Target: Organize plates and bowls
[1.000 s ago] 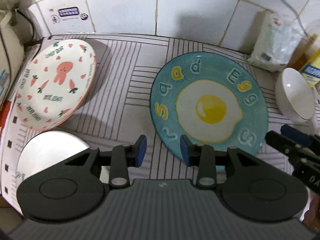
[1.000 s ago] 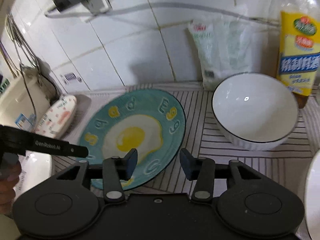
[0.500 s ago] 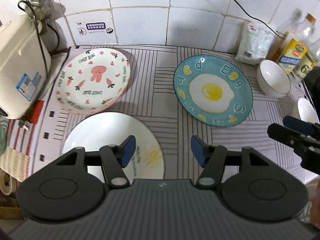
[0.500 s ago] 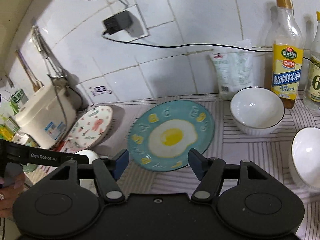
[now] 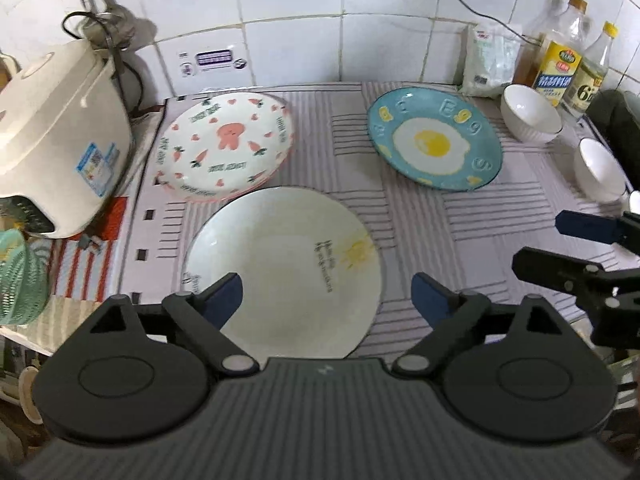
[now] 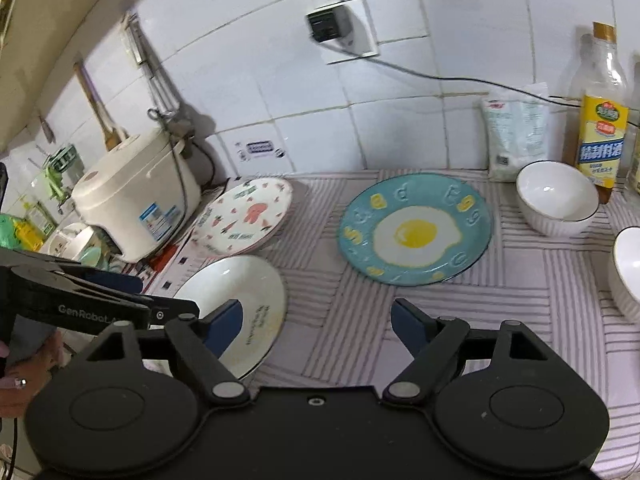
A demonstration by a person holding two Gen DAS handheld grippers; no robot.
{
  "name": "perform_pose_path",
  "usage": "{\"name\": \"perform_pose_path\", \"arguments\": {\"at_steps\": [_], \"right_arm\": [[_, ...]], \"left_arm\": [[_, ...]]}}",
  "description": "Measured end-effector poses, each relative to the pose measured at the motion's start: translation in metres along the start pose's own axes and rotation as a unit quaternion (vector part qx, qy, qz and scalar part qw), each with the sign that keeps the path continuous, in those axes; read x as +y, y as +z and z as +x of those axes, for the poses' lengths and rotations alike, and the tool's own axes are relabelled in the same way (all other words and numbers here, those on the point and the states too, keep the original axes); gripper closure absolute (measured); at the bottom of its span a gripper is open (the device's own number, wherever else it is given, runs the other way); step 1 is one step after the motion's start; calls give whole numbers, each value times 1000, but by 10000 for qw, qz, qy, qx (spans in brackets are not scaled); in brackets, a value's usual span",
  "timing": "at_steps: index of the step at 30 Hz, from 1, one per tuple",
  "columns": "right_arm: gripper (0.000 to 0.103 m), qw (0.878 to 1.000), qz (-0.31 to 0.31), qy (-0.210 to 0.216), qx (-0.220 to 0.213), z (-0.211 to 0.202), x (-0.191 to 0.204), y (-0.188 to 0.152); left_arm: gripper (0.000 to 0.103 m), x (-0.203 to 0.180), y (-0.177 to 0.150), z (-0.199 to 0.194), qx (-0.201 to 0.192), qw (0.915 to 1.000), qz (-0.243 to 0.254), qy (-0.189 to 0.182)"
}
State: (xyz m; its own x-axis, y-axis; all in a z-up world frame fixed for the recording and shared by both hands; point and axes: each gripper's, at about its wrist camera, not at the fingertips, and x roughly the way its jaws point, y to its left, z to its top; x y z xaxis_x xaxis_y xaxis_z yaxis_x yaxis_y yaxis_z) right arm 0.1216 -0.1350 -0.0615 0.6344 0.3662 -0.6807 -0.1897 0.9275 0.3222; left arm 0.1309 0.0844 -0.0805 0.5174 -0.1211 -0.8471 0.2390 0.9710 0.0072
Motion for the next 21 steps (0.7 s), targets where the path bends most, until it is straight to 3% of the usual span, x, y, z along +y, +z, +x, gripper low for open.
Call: {"name": "perform_pose_path", "arguments": {"at_steps": [5, 15, 21], "right_arm": [[18, 9999, -153, 37, -13, 5, 25, -15], [18, 9971, -457, 222, -564, 31, 50, -43], [18, 9992, -208, 295, -187, 75, 49, -51]], "left_arm": [[10, 26, -18, 1, 13, 9999, -53, 93], [10, 81, -45, 33, 124, 9989, -258, 377], [12, 108, -49, 58, 508, 9966, -637, 130]]}}
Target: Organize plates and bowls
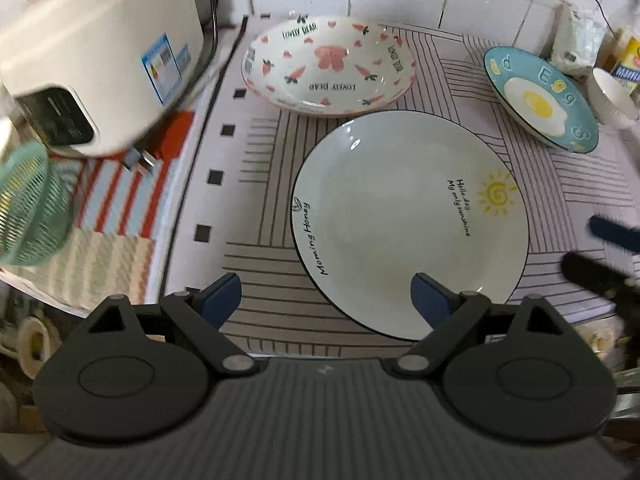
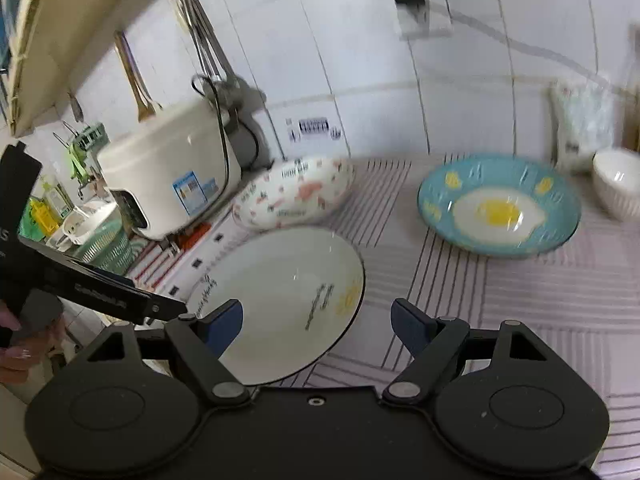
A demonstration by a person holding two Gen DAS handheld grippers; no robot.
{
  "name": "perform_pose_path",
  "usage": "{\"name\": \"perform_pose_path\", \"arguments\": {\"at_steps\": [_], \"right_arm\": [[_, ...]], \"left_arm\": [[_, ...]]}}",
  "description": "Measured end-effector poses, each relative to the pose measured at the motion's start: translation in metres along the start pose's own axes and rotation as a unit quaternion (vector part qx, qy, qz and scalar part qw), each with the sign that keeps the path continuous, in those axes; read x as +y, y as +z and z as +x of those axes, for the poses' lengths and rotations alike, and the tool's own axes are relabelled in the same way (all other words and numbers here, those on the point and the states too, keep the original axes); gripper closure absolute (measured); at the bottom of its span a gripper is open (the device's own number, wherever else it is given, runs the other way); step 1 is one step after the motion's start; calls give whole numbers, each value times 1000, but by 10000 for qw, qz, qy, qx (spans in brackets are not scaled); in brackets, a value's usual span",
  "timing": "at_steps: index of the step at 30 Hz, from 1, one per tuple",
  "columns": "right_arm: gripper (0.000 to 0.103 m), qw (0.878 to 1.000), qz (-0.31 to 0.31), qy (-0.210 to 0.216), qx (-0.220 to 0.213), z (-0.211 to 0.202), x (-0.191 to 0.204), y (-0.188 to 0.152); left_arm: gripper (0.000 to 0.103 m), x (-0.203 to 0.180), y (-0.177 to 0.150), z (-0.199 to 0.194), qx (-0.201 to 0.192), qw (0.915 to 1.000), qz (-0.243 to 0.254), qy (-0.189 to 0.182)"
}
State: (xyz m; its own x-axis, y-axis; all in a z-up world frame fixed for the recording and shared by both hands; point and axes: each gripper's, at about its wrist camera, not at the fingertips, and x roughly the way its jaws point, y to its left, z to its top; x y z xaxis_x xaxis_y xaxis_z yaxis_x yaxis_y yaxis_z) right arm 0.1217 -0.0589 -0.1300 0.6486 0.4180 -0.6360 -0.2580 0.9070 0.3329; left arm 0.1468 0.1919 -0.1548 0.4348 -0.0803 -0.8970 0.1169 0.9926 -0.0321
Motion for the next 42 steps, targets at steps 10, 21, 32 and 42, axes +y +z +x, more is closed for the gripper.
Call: {"name": "perform_pose_path", "arguments": {"at_steps": [10, 21, 32, 42], "right_arm": [[39, 9961, 726, 166, 475, 52, -9, -15], [87, 9895, 1247, -66, 728, 69, -25, -11], [88, 9801, 1807, 195, 801, 81, -38, -11], [86, 9810, 1587, 328, 1063, 69, -46, 3]], "left_arm": [[30, 18, 3, 52, 298, 9994, 51, -196], [78, 34, 11, 65, 264, 9938, -403, -1000], [71, 25, 17, 66, 421, 9949, -341, -850], [75, 3, 24, 37, 257, 9973, -19, -681]]}}
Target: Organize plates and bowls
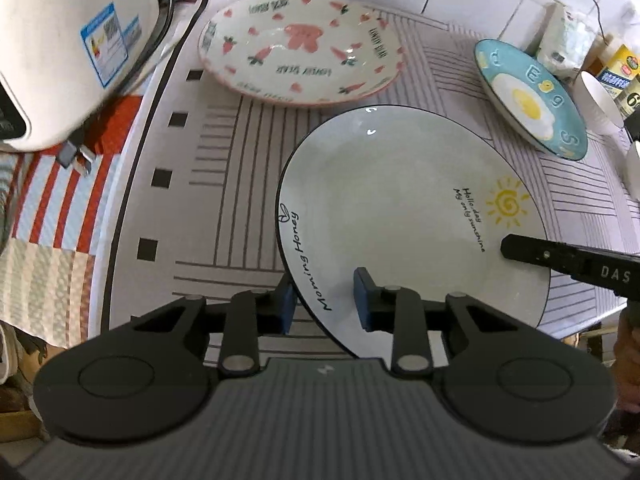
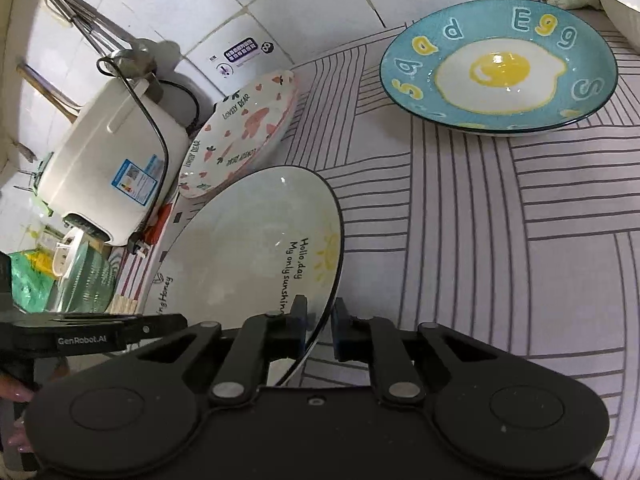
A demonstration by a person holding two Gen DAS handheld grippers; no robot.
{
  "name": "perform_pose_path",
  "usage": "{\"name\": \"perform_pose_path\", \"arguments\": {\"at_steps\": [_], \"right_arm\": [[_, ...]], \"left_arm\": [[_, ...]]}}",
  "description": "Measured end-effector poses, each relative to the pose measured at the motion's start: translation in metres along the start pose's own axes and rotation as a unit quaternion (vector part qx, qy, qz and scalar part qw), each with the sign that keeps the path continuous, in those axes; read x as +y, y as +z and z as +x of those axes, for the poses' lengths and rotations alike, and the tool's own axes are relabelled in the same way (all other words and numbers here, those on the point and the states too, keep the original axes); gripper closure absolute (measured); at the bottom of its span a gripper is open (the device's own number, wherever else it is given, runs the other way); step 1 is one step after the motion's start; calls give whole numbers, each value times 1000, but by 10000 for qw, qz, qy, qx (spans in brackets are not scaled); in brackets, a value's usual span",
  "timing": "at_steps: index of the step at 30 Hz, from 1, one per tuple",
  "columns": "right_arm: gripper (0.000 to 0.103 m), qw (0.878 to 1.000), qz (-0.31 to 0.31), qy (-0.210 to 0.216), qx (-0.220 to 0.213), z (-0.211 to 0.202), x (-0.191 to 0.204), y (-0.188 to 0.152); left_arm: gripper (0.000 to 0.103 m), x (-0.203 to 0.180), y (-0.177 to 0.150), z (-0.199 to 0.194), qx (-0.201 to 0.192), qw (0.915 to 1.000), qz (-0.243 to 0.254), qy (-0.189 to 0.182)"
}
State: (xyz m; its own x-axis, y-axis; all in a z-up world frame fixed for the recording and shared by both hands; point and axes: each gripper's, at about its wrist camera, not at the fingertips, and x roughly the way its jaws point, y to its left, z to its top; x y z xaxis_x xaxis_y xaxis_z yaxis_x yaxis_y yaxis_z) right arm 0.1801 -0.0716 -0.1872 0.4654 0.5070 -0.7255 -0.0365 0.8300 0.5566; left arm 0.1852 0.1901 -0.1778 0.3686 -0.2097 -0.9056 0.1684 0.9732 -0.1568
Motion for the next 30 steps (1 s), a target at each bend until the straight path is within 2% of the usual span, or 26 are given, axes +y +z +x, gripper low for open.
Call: {"name": "perform_pose_path", "arguments": {"at_steps": [15, 30], "right_arm": [[85, 9988, -121, 21, -481, -71, -31, 31], [85, 9979, -161, -147, -606, -112, -108, 109]], "left_arm": [[75, -76, 37, -24, -240, 9994, 103, -247], [75, -164, 110, 10, -237, 9987, 37, -452]]}}
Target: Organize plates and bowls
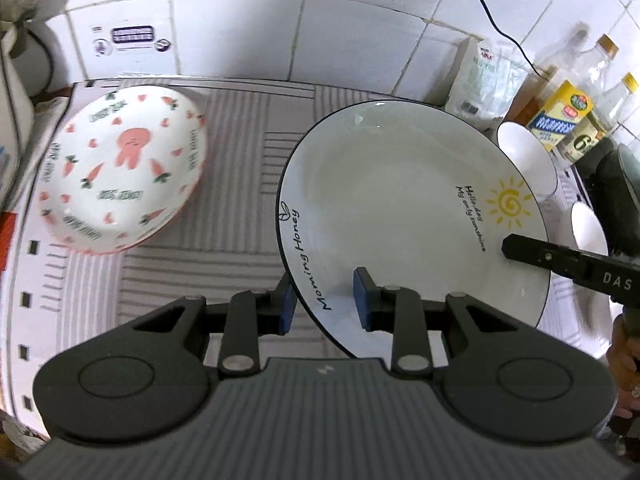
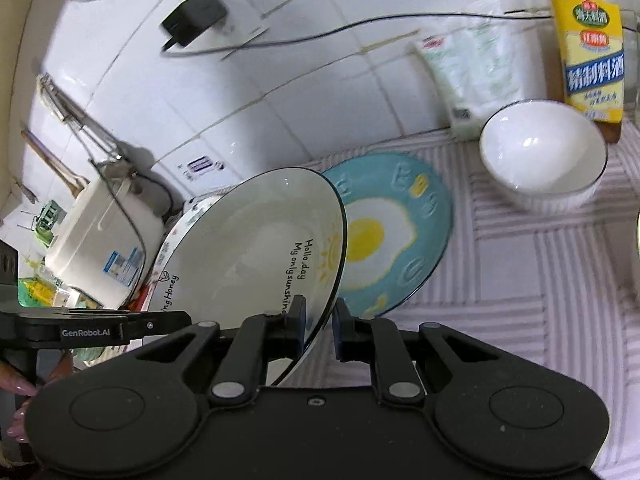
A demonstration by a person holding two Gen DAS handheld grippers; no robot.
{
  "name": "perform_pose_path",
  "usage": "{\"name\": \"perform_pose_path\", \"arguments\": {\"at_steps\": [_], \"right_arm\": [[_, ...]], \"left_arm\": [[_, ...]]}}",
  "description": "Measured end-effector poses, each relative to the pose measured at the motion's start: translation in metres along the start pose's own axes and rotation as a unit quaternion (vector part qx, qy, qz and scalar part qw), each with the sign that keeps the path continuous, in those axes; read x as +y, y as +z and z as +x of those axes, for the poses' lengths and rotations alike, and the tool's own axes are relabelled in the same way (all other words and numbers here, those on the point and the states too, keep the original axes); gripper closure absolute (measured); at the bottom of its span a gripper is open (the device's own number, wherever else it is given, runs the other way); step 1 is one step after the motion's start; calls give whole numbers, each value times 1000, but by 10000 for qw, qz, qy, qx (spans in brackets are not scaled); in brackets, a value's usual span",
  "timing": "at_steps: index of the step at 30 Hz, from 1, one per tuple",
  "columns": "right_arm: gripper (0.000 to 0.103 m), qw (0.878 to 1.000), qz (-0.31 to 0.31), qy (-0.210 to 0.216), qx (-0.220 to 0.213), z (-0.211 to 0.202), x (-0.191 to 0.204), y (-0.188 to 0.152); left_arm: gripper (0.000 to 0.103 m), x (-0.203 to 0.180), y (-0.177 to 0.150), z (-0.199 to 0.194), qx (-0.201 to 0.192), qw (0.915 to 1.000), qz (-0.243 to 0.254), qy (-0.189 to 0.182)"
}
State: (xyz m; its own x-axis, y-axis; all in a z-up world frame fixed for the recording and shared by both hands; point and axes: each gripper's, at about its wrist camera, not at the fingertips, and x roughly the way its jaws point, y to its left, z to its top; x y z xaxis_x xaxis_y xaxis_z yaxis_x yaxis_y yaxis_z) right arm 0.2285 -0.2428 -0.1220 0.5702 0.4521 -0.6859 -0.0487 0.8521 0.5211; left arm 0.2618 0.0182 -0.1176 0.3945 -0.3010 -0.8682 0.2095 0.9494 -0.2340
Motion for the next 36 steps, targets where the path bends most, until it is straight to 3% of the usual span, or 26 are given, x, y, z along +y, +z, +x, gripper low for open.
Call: {"name": "perform_pose_path", "arguments": {"at_steps": [10, 16, 25, 32, 36], "right_arm": [[85, 9998, 74, 38, 192, 24, -44, 35], [85, 9990, 211, -9, 392, 44, -59, 42], [85, 9980, 273, -147, 546, 55, -68, 46], [85, 9937, 244, -655, 880, 61, -53, 56], [79, 9883, -59, -1030, 1126, 69, -36, 61]], "left_arm": [[75, -18, 29, 44, 229, 9991, -345, 130], [75, -14, 37, 67, 607, 9963, -595, 147], [74, -21, 43, 79, 858, 9940, -619, 285], [73, -18, 49, 84, 985, 9924, -619, 407], [73, -18, 51, 86, 1012, 9918, -588, 517]]}}
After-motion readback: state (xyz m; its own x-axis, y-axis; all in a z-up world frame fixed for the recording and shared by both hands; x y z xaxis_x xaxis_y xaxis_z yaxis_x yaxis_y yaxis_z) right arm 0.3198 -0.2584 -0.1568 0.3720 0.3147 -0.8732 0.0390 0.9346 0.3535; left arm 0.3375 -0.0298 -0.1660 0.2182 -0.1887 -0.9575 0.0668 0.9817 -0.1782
